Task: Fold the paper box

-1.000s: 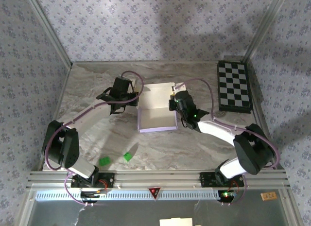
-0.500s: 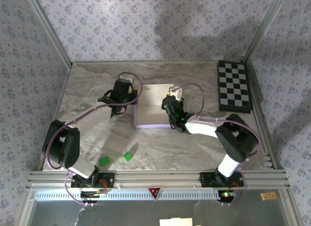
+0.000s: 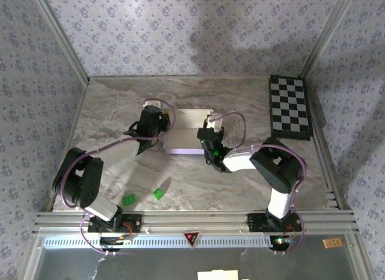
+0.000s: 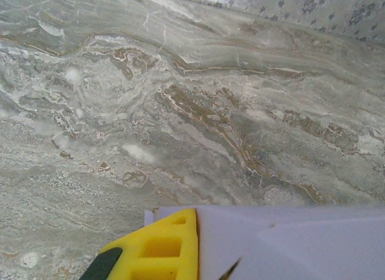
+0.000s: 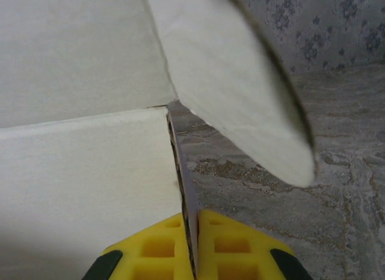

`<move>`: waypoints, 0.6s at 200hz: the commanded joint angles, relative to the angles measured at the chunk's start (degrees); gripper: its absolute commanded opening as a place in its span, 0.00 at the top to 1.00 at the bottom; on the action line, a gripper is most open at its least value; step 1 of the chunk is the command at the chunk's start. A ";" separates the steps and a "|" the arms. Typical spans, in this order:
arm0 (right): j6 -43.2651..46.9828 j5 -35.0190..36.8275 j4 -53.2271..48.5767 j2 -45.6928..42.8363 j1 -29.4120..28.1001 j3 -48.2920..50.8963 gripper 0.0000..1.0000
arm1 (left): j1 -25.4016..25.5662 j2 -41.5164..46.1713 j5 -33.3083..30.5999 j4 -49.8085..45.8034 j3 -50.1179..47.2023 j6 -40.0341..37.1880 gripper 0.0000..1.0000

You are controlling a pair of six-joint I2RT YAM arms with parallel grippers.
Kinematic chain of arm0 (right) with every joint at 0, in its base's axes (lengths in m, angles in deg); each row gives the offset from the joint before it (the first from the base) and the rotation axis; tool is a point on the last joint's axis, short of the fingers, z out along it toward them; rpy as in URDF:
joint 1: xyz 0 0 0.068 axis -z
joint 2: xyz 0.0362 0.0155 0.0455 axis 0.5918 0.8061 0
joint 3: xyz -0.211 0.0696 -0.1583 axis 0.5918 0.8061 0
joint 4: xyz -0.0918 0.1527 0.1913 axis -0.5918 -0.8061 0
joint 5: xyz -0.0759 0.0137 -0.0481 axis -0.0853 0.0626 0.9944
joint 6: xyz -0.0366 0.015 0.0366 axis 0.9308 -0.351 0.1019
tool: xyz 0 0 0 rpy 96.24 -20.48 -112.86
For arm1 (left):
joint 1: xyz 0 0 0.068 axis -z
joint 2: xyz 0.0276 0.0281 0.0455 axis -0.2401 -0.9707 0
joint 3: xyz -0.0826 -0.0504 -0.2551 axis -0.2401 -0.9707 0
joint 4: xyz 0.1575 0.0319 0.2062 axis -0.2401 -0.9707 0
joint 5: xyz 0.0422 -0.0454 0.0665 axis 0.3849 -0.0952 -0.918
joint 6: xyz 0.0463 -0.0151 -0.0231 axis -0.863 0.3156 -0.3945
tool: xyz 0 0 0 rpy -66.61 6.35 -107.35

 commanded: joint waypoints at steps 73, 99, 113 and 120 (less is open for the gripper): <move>10.84 7.66 20.24 5.74 -3.26 6.50 1.00 | 1.92 6.40 -5.02 11.87 -9.43 1.96 1.00; 11.73 7.63 21.58 5.87 -3.65 7.50 0.94 | 2.73 6.75 -6.42 15.56 -13.14 2.20 1.00; 11.66 7.42 22.35 5.60 -3.81 8.30 0.90 | 3.19 7.38 -7.17 17.42 -14.95 2.09 1.00; 11.81 7.40 22.78 5.50 -3.90 8.62 0.89 | 3.57 7.69 -7.75 17.93 -15.68 1.90 1.00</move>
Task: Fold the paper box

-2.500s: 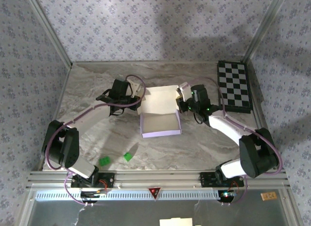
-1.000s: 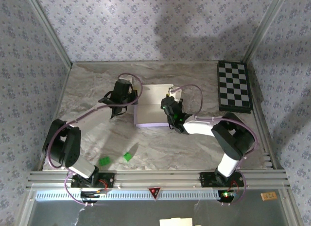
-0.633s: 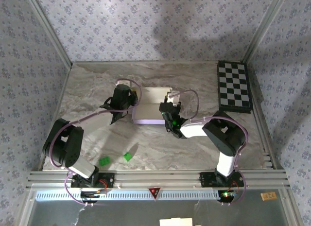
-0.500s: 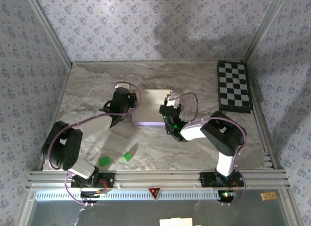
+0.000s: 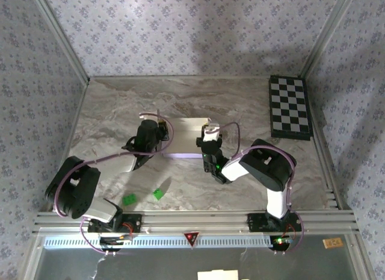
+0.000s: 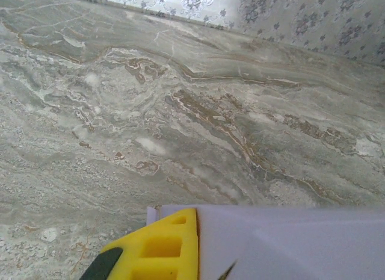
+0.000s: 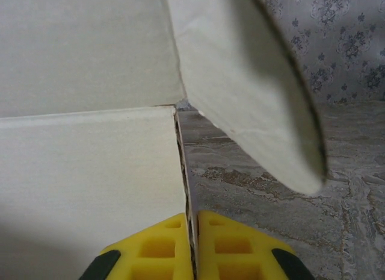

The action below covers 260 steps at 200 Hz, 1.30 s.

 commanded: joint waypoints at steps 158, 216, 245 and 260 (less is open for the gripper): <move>-0.24 -2.38 -11.25 -21.25 -4.76 15.88 0.70 | 3.25 6.04 -8.57 6.14 -6.88 -8.21 0.99; -5.52 -22.77 -35.43 -37.23 7.00 12.80 0.69 | -2.75 3.88 4.18 1.64 0.56 -15.01 0.99; -2.57 -36.10 -42.39 -40.54 14.38 9.81 0.59 | -6.17 0.69 12.77 -1.48 4.84 -15.24 0.98; -1.63 -40.03 -45.99 -40.49 17.41 7.29 0.59 | -6.64 0.11 14.93 -3.00 6.18 -15.26 0.92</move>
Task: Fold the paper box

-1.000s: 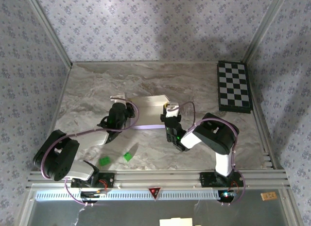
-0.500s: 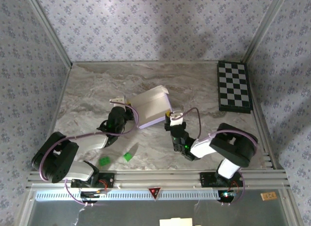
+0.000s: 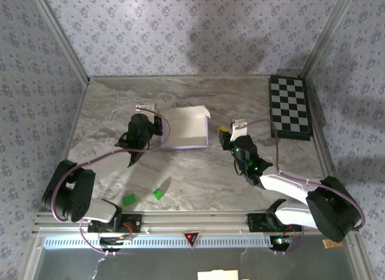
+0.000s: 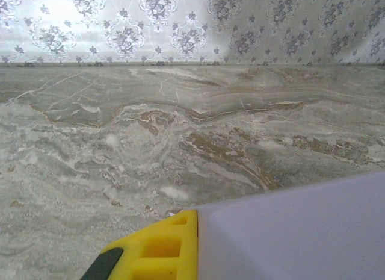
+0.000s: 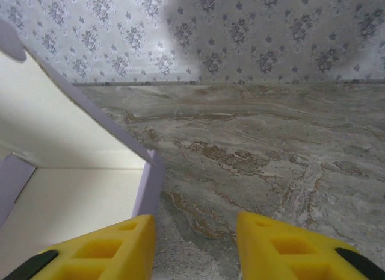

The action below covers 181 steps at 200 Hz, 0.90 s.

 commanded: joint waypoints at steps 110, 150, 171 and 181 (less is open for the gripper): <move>11.38 -36.21 -21.57 6.05 14.21 -19.48 0.55 | -3.38 3.87 11.51 -19.15 9.59 0.76 0.61; 16.34 -44.71 -29.59 11.80 17.54 -28.74 0.51 | -3.47 0.84 12.40 -31.45 17.76 1.06 0.60; 18.17 -47.18 -33.43 15.33 18.66 -33.50 0.50 | -3.43 -0.91 12.82 -35.33 20.73 1.05 0.61; 18.81 -48.07 -34.95 17.02 19.10 -35.89 0.50 | -3.41 -1.53 13.00 -36.40 21.65 0.96 0.63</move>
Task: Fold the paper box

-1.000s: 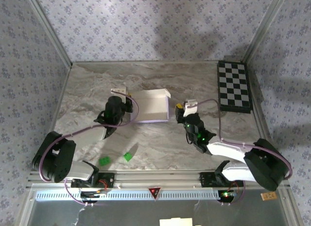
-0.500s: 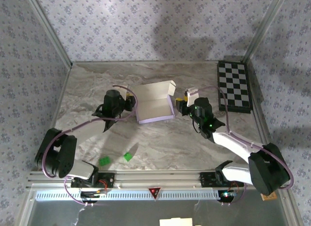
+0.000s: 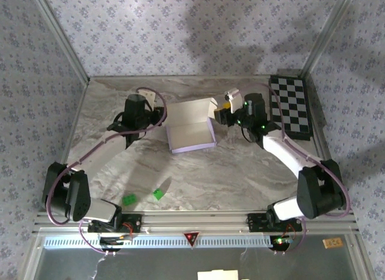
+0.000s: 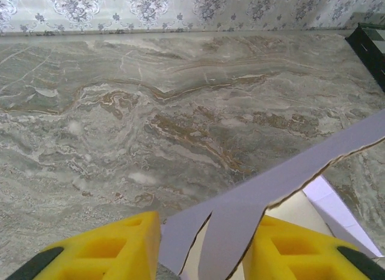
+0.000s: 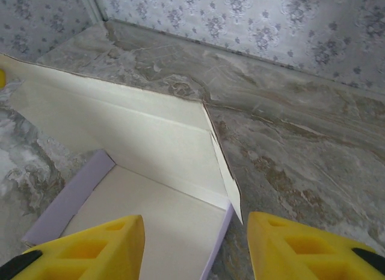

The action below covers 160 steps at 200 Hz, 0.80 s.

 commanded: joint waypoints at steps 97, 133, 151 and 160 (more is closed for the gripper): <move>6.44 -13.13 -15.87 18.63 2.72 -22.34 0.71 | -0.20 -7.61 3.62 -13.19 9.50 0.23 0.83; 7.34 -12.18 -17.21 18.92 2.25 -22.32 0.89 | -0.20 -8.48 3.92 -12.90 10.68 0.50 0.90; 7.33 -11.53 -17.57 18.96 1.82 -22.09 0.95 | -0.26 -8.91 4.28 -12.40 11.07 0.89 0.92; 6.89 -10.68 -17.29 18.84 1.46 -21.83 0.97 | -0.24 -9.19 4.46 -12.15 11.24 1.18 0.93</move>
